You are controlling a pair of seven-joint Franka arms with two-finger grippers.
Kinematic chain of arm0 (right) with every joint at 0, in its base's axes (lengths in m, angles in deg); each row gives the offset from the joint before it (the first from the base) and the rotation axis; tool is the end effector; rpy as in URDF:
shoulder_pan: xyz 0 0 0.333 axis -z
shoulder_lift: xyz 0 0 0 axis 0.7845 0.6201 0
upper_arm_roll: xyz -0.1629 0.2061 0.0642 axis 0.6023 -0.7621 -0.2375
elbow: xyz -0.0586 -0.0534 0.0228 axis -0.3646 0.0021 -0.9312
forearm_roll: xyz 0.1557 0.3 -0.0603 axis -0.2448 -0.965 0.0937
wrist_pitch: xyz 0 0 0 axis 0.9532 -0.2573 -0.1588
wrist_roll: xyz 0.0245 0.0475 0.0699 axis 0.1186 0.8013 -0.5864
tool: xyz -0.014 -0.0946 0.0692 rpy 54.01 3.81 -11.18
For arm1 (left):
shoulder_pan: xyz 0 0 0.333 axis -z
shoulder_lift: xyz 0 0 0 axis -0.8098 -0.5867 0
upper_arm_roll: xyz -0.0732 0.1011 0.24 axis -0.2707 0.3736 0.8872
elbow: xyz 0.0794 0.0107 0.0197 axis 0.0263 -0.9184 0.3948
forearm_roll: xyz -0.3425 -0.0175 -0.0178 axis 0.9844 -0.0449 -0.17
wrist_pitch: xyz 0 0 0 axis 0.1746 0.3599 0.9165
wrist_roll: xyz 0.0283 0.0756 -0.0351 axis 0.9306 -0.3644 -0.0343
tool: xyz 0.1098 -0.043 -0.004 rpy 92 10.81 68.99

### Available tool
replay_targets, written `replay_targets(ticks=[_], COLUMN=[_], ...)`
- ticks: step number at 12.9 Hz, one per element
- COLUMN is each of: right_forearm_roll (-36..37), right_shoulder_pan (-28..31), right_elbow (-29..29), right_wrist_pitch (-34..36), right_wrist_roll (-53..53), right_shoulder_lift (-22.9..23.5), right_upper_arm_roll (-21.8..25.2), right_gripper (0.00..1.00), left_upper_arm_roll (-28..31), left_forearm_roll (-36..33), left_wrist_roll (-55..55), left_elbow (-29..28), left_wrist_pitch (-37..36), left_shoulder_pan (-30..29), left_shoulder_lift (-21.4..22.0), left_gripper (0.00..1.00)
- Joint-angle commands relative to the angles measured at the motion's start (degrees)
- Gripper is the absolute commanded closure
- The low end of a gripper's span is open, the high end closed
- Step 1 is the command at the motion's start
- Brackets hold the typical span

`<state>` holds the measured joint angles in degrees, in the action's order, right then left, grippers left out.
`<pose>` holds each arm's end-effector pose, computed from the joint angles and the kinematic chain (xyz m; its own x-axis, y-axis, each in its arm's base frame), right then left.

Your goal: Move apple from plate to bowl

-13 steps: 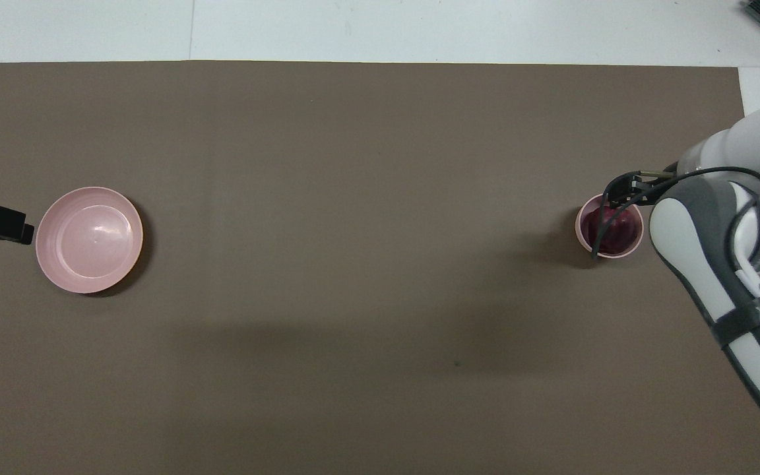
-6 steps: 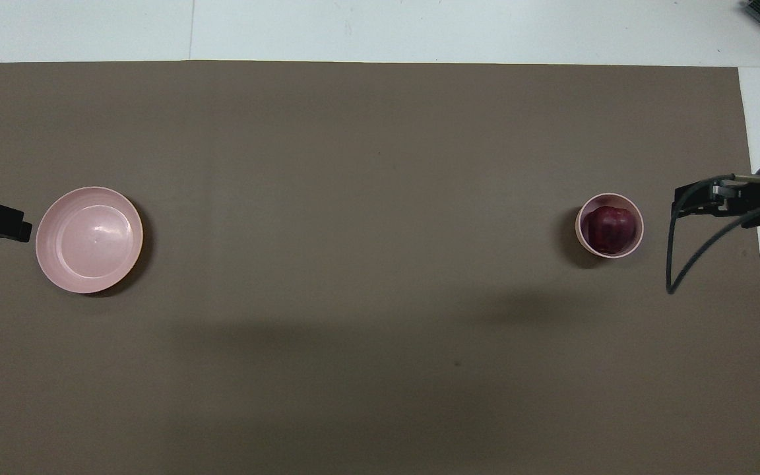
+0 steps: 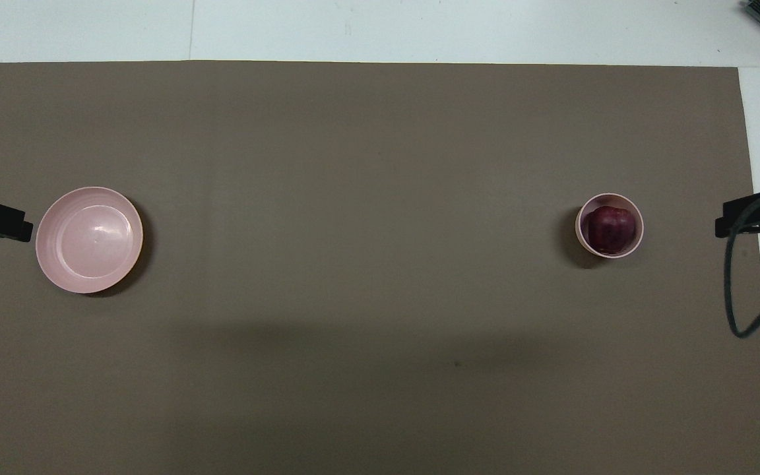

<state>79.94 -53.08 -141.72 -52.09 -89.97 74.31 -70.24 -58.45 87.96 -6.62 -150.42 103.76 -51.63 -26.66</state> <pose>0.4818 -0.0190 0.6019 0.9887 -0.1488 -0.0171 -0.1483 -0.9886 0.0261 0.4881 -0.0176 0.5933 0.9895 -0.1413 -0.0313 -0.1413 -0.9900 0.0036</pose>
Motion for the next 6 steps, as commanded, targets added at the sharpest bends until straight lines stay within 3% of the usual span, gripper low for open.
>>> replay_targets(ticks=[1, 6], right_forearm_roll=[-0.25, -0.34], right_shoulder_pan=[-0.09, -0.18], right_elbow=[1.27, -1.36], right_wrist_pitch=[1.96, 1.52], right_wrist_roll=[1.65, 6.66], right_shoulder_lift=[-2.69, -3.76], right_upper_arm_roll=[0.03, 0.21], right_gripper=[0.0, 0.0], left_upper_arm_roll=[-0.3, -0.3], left_forearm_roll=[-0.55, -0.64], left_wrist_roll=[0.62, 0.53], left_elbow=[-0.34, -0.34], left_wrist_pitch=[0.67, 0.67], left_shoulder_pan=[-0.25, 0.1], left_shoulder_lift=[0.68, 0.59], left_gripper=[0.0, 0.0])
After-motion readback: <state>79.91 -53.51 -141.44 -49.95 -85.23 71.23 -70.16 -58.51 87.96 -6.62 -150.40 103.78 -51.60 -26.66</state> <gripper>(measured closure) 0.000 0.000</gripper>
